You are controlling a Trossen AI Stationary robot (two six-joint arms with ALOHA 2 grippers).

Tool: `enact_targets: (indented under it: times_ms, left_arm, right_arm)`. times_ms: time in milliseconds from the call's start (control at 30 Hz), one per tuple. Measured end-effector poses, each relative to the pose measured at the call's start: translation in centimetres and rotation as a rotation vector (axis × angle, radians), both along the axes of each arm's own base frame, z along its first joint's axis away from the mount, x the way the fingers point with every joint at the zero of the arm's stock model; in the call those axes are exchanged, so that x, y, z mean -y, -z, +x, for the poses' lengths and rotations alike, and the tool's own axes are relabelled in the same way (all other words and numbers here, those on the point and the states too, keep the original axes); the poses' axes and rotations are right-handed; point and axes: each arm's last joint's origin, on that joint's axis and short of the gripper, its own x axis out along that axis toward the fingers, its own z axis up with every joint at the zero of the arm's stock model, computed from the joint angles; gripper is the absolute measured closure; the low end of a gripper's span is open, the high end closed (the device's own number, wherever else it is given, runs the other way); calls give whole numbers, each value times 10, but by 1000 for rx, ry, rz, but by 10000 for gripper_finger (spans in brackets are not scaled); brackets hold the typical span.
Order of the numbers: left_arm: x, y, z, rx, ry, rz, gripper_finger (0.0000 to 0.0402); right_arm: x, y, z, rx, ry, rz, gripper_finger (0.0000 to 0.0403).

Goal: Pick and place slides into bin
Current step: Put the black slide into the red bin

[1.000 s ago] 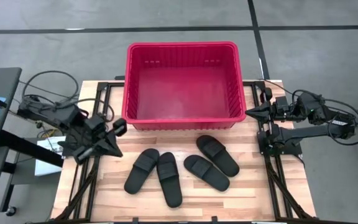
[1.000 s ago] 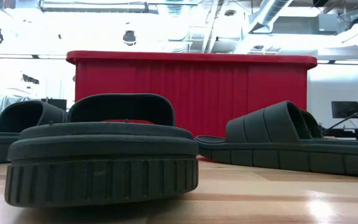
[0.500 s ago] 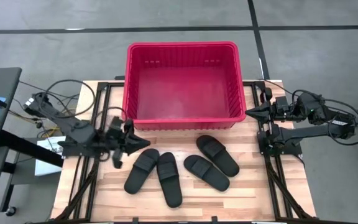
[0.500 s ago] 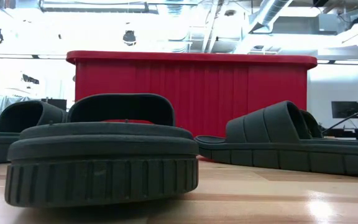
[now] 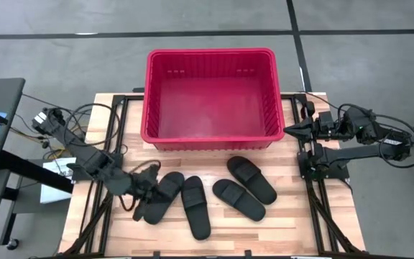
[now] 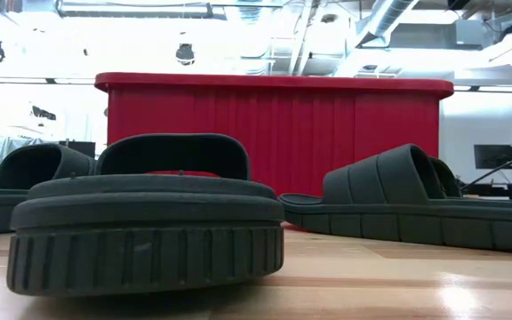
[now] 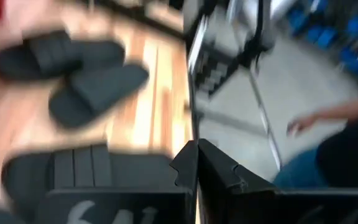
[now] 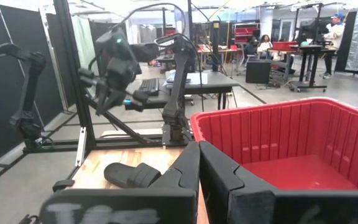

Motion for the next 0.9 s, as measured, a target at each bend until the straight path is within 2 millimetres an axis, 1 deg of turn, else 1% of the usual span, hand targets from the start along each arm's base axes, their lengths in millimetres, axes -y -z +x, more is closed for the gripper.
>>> enact_targets:
  times_ms: [167, 300, 400, 467, 600, 733, 900]
  left_arm:
    - [0, 20, -18, -283, -7, -2, 401]
    - [-1, 29, -29, -462, 18, -20, 401]
    - [0, 32, -34, -495, 62, 18, 401]
    - [2, 32, -36, -478, 113, 61, 401]
    - [9, 37, -38, -464, 280, 171, 401]
    - [25, 52, -42, -522, 416, 291, 401]
    - [43, 79, -38, -585, 548, 476, 401]
  right_arm:
    - [0, 0, 0, 0, 0, 0, 403]
    - [0, 0, 0, 0, 0, 0, 403]
    - [0, 0, 0, 0, 0, 0, 403]
    - [0, 0, 0, 1, 0, 0, 403]
    - [0, 0, 0, 0, 0, 0, 403]
    - [0, 0, 0, 0, 0, 0, 403]
    - [0, 0, 0, 0, 0, 0, 403]
